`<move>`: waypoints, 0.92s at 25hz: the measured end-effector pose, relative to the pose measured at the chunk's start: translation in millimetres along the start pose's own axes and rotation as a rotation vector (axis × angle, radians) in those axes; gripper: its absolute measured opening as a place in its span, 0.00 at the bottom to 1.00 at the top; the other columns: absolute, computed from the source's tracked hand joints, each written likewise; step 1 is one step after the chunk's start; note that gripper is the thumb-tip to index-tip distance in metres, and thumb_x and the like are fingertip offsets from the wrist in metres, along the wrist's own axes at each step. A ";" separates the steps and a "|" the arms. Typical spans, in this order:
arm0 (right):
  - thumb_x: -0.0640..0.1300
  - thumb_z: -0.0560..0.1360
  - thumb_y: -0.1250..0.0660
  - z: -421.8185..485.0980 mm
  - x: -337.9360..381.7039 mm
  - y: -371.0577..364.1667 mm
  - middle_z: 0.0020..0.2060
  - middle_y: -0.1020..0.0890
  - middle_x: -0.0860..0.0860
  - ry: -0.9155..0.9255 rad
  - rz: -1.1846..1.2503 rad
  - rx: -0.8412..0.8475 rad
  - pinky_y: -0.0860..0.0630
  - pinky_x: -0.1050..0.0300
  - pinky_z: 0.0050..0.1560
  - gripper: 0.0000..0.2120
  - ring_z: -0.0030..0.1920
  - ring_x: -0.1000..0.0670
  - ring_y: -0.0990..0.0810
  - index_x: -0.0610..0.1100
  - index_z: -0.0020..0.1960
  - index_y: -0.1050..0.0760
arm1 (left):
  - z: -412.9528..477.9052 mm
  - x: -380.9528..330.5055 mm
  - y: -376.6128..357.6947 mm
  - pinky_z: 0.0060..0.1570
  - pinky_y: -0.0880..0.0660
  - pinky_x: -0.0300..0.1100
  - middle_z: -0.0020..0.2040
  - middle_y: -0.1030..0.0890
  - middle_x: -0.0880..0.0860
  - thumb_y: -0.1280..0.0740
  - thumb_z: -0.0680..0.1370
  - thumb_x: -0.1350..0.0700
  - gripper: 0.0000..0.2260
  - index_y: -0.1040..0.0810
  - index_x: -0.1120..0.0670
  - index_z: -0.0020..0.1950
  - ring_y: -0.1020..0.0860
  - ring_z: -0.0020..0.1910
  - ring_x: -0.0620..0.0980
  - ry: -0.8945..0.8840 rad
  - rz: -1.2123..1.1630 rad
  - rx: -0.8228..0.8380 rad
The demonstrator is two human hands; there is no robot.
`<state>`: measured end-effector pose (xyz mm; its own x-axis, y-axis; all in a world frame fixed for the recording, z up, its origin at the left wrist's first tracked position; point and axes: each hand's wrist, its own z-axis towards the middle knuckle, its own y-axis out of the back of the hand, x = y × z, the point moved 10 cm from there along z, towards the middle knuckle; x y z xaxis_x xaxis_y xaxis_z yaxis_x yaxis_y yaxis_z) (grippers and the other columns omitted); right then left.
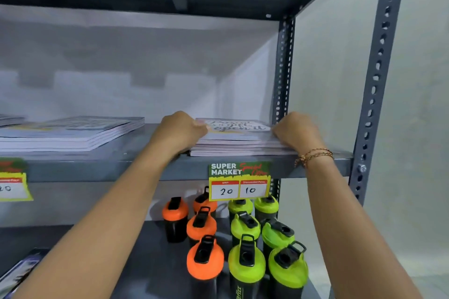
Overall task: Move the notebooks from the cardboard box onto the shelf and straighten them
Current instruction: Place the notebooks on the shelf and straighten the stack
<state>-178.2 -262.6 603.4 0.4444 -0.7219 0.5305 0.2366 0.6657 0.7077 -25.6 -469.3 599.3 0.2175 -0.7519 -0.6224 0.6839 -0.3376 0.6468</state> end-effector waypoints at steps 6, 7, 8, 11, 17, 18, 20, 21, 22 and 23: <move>0.54 0.70 0.30 -57.4 -12.7 21.7 0.55 0.17 0.44 0.170 0.196 0.079 0.29 0.61 0.47 0.19 0.56 0.46 0.21 0.44 0.55 0.19 | -23.6 -6.4 1.3 0.38 0.33 0.27 0.53 0.15 0.49 0.25 0.69 0.49 0.14 0.16 0.51 0.53 0.21 0.49 0.42 -0.154 -0.076 0.027; 0.52 0.70 0.29 -60.0 -12.9 24.7 0.58 0.18 0.45 0.186 0.188 0.063 0.30 0.61 0.51 0.18 0.59 0.46 0.22 0.45 0.57 0.20 | -21.9 -6.7 0.9 0.37 0.35 0.25 0.55 0.15 0.50 0.25 0.70 0.51 0.14 0.16 0.52 0.54 0.22 0.51 0.42 -0.151 -0.058 0.028; 0.50 0.71 0.30 -60.0 -13.0 25.8 0.59 0.18 0.44 0.200 0.170 0.044 0.30 0.60 0.54 0.17 0.60 0.45 0.23 0.44 0.58 0.21 | -19.7 -6.9 -0.7 0.37 0.35 0.25 0.56 0.16 0.50 0.25 0.70 0.51 0.14 0.16 0.52 0.54 0.21 0.53 0.43 -0.149 -0.054 0.038; 0.47 0.72 0.30 -58.0 -13.6 29.3 0.59 0.18 0.43 0.204 0.143 -0.021 0.29 0.59 0.60 0.15 0.61 0.45 0.23 0.43 0.58 0.21 | -16.6 -8.2 -2.8 0.37 0.37 0.23 0.56 0.16 0.49 0.26 0.71 0.52 0.14 0.17 0.52 0.55 0.22 0.54 0.43 -0.152 -0.029 0.068; 0.47 0.72 0.30 -57.5 -13.2 34.6 0.56 0.17 0.43 0.217 0.145 -0.099 0.30 0.63 0.59 0.15 0.58 0.46 0.22 0.43 0.56 0.20 | -26.8 -9.1 8.0 0.45 0.33 0.33 0.57 0.16 0.53 0.27 0.72 0.53 0.14 0.18 0.54 0.57 0.25 0.48 0.43 -0.159 0.002 -0.113; 0.47 0.72 0.30 -57.0 -11.9 34.6 0.56 0.17 0.44 0.226 0.152 -0.104 0.30 0.64 0.58 0.14 0.58 0.46 0.22 0.42 0.56 0.20 | -28.5 -8.8 9.7 0.47 0.34 0.33 0.57 0.16 0.53 0.28 0.73 0.53 0.14 0.18 0.55 0.57 0.23 0.50 0.45 -0.155 0.014 -0.143; 0.46 0.72 0.30 -55.5 -9.6 32.3 0.56 0.17 0.44 0.242 0.157 -0.098 0.31 0.64 0.57 0.14 0.58 0.45 0.22 0.42 0.56 0.20 | -30.4 -7.3 10.6 0.50 0.32 0.35 0.56 0.16 0.55 0.28 0.74 0.54 0.14 0.18 0.56 0.58 0.21 0.54 0.50 -0.143 0.026 -0.171; 0.46 0.72 0.30 -55.0 -9.2 31.3 0.56 0.17 0.44 0.244 0.155 -0.093 0.31 0.63 0.58 0.14 0.58 0.45 0.22 0.42 0.56 0.20 | -30.8 -5.9 10.5 0.51 0.31 0.36 0.56 0.16 0.56 0.28 0.74 0.55 0.13 0.18 0.56 0.58 0.20 0.55 0.51 -0.135 0.024 -0.176; 0.46 0.72 0.30 -54.5 -8.9 31.0 0.56 0.17 0.44 0.246 0.156 -0.091 0.31 0.63 0.57 0.14 0.58 0.45 0.21 0.42 0.56 0.20 | -31.2 -4.6 10.9 0.52 0.31 0.36 0.56 0.16 0.56 0.28 0.74 0.55 0.13 0.18 0.56 0.57 0.20 0.54 0.52 -0.129 0.018 -0.180; 0.46 0.72 0.30 -54.2 -8.7 31.2 0.56 0.17 0.44 0.249 0.158 -0.092 0.31 0.63 0.57 0.14 0.58 0.45 0.21 0.42 0.56 0.20 | -32.4 -3.7 11.7 0.51 0.31 0.36 0.55 0.16 0.55 0.28 0.74 0.55 0.13 0.18 0.56 0.57 0.19 0.54 0.52 -0.124 0.012 -0.184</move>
<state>-127.9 -225.3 595.6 0.6769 -0.5475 0.4920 0.2201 0.7884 0.5745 4.1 -452.1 594.9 0.1473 -0.8228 -0.5488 0.7996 -0.2276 0.5558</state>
